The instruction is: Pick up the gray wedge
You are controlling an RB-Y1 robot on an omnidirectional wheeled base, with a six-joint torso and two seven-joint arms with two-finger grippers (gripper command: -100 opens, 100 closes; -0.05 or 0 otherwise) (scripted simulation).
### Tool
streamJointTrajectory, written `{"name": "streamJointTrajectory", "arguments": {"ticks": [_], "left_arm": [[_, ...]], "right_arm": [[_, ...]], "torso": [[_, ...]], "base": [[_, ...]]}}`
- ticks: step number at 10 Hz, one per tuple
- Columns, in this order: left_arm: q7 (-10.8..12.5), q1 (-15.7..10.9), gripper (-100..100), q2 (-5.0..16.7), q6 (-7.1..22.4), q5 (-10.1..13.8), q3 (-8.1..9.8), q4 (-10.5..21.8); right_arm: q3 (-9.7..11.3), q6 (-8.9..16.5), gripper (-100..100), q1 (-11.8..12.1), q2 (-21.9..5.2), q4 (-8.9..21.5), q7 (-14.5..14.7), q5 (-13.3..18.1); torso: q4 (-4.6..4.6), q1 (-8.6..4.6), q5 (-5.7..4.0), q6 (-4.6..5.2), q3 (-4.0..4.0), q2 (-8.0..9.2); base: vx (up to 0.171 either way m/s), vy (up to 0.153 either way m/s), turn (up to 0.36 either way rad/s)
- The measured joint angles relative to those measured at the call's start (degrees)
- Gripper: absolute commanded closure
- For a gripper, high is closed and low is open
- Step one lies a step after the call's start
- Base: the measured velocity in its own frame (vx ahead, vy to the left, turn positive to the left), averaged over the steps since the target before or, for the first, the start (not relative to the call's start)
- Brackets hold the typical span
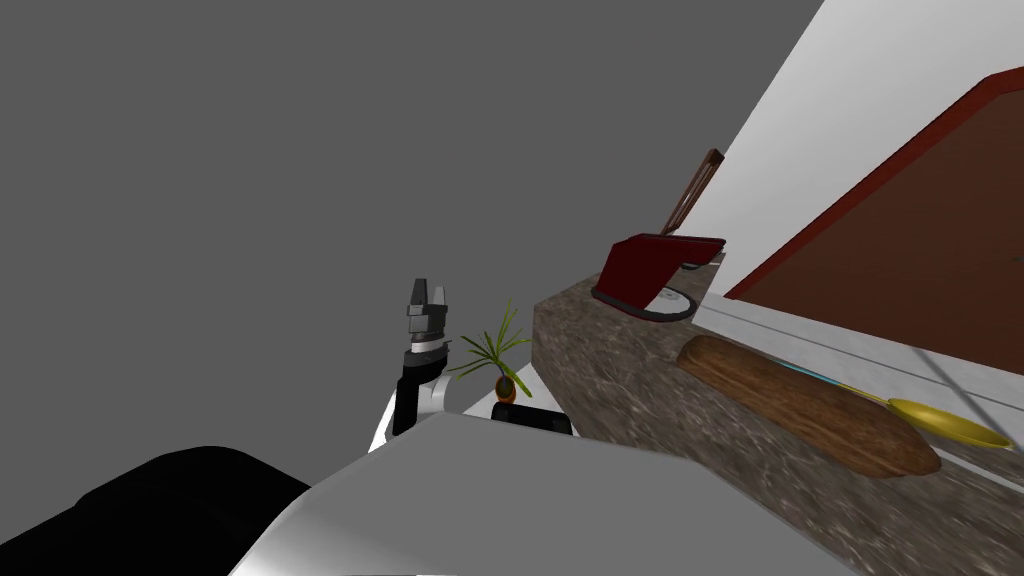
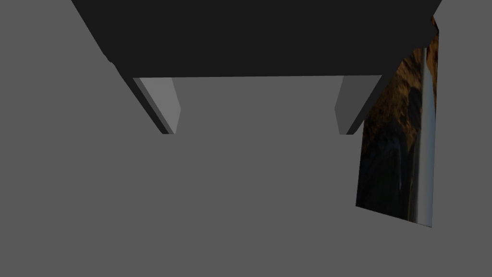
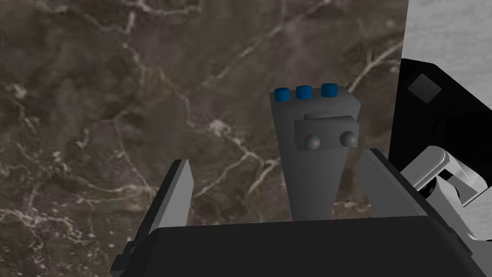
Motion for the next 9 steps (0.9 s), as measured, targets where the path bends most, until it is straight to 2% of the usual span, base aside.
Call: {"name": "streamJointTrajectory", "arguments": {"ticks": [1,3,4,8,9], "left_arm": [[0.00,0.00,0,0.00,0.00,0.00,0.00,0.00],[0.00,0.00,0,0.00,0.00,0.00,0.00,0.00],[0.00,0.00,0,0.00,0.00,0.00,0.00,0.00],[0.00,0.00,0,0.00,0.00,0.00,0.00,0.00],[0.00,0.00,0,0.00,0.00,0.00,0.00,0.00]], "right_arm": [[0.63,-0.03,-100,-1.14,0.95,0.10,0.06,0.09],[1.18,-4.20,-100,-2.88,4.59,7.95,0.45,0.78],[1.19,-4.52,100,-2.93,4.74,8.46,0.48,0.80],[1.19,-4.50,100,-2.93,4.72,8.40,0.49,0.81],[1.19,-4.50,0,-2.93,4.72,8.40,0.49,0.80]], "torso": [[0.03,-0.04,-0.06,0.02,0.06,0.09],[0.09,-0.09,-0.28,-0.06,0.10,0.12],[0.09,-0.10,-0.28,-0.06,0.10,0.13],[0.09,-0.15,-0.30,-0.05,0.10,0.12],[0.09,-0.14,-0.30,-0.05,0.10,0.12]], "base": [[0.000,0.000,0.000],[0.000,0.000,0.000],[0.000,0.000,0.000],[0.000,-0.001,0.003],[0.000,0.000,0.000]]}}
